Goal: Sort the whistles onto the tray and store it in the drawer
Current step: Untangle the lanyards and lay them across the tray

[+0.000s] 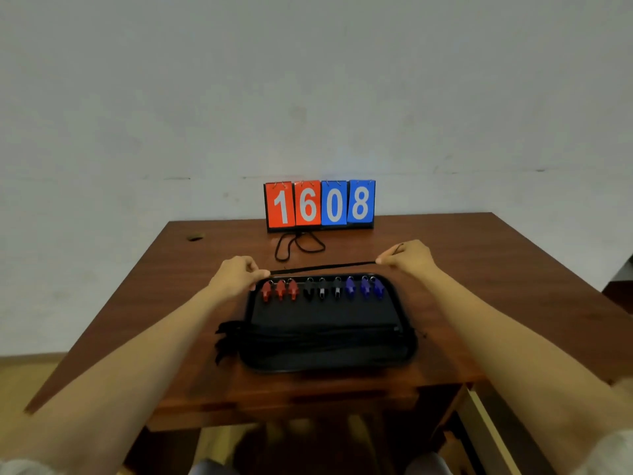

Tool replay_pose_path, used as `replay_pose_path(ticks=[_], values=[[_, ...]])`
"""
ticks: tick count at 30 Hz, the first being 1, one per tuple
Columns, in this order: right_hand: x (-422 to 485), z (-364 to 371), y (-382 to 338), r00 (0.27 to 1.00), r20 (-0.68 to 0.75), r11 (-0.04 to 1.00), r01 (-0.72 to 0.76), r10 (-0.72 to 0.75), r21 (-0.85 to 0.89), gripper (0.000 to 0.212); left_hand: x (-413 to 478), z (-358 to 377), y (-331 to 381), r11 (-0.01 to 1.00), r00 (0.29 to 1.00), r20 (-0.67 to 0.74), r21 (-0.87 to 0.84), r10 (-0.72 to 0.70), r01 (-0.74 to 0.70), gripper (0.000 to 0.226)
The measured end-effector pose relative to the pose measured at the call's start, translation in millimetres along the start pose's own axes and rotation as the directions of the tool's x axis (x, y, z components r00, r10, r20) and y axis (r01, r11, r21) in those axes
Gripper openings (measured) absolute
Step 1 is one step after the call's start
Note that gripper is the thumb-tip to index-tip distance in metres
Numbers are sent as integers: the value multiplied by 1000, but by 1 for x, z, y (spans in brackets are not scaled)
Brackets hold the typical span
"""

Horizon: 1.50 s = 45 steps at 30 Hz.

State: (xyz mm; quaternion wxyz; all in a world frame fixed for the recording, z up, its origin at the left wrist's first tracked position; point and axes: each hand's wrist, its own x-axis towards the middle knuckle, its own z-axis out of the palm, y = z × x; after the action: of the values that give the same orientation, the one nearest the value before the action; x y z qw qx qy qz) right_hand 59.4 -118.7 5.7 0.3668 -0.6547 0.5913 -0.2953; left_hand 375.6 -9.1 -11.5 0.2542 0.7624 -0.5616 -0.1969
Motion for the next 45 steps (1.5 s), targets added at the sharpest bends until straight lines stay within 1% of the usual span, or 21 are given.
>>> replay_pose_path(ticks=[2,5,6,8,10,12,16,19,22,24,27,29,31,33,38,41,45], values=[[-6,2,14,1000,-5,999,-16,16,-30,11,-8,8,-5,1000,1000,14,3,-6,6,28],[-13,3,34,997,59,994,-44,50,-101,20,-18,22,-13,1000,998,66,28,-9,7,23],[-15,3,41,996,72,992,-52,60,-117,21,-21,27,-15,999,996,85,42,-9,6,23],[-20,4,54,992,82,992,-88,96,-95,16,-27,38,-21,999,995,97,28,-27,25,19],[-24,5,67,988,89,991,-121,127,-62,11,-34,47,-26,997,995,71,-24,-68,70,14],[-30,5,76,985,92,988,-138,144,-69,8,-38,54,-32,996,995,48,-39,-83,85,18],[-41,6,89,985,81,976,-136,152,-171,20,-47,64,-39,995,998,12,-71,-67,68,17],[-47,8,97,977,100,967,-170,191,-188,33,-55,72,-45,996,998,-14,-70,-61,60,18],[-52,12,103,979,90,963,-162,185,-217,22,-64,81,-53,995,997,-44,-84,-63,59,12],[-55,14,106,982,86,952,-141,170,-272,20,-70,84,-57,995,996,-73,-85,-53,47,12],[-57,15,116,988,39,924,-123,147,-363,24,-77,84,-60,1000,993,-115,-20,6,-9,13],[-61,16,117,992,2,903,-116,129,-415,23,-79,85,-62,999,990,-132,8,51,-50,12],[-67,15,114,995,-14,869,-97,103,-485,19,-80,86,-66,996,988,-124,39,90,-86,12],[-70,15,113,997,-24,835,-71,70,-546,17,-79,87,-70,986,986,-109,121,128,-114,12],[-73,21,113,1000,-25,808,-22,9,-589,13,-76,90,-68,941,977,-152,325,146,-90,15],[-76,26,114,999,-34,794,-8,-15,-607,12,-75,91,-66,921,975,-169,384,144,-69,17],[-78,27,116,998,-55,794,-13,-25,-608,10,-76,94,-65,905,961,-227,424,157,-48,19]])
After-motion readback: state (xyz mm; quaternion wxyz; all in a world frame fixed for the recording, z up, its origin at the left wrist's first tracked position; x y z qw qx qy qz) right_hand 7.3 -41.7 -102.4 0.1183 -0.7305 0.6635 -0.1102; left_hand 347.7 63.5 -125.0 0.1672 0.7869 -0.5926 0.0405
